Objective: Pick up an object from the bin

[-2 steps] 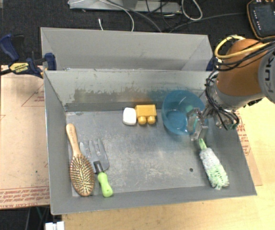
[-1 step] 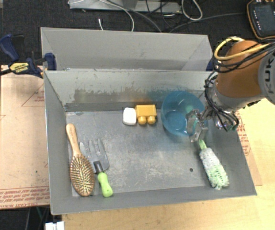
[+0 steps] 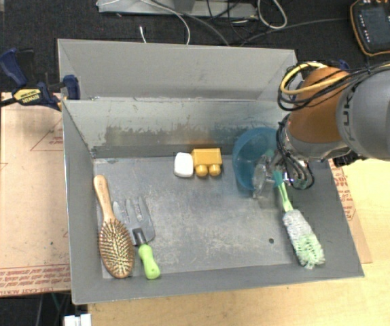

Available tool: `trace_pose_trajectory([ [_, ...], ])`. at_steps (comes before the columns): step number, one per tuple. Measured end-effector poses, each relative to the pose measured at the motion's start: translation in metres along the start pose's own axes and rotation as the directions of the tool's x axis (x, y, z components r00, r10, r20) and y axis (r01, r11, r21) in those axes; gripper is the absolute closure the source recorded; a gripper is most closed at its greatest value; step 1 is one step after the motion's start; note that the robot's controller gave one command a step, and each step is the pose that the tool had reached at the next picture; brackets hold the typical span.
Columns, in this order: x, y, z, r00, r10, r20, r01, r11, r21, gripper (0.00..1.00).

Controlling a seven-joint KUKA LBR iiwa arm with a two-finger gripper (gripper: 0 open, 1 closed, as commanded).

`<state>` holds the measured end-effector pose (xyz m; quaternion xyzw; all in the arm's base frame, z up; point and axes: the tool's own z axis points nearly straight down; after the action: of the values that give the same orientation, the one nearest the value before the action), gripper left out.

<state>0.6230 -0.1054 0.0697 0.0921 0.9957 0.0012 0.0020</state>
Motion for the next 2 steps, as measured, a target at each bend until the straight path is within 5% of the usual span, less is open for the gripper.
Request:
trace_pose_trajectory([
  [2, -0.001, 0.014, -0.021, 0.966, -0.259, 0.004, 0.259, 0.966, 0.003, 1.00],
])
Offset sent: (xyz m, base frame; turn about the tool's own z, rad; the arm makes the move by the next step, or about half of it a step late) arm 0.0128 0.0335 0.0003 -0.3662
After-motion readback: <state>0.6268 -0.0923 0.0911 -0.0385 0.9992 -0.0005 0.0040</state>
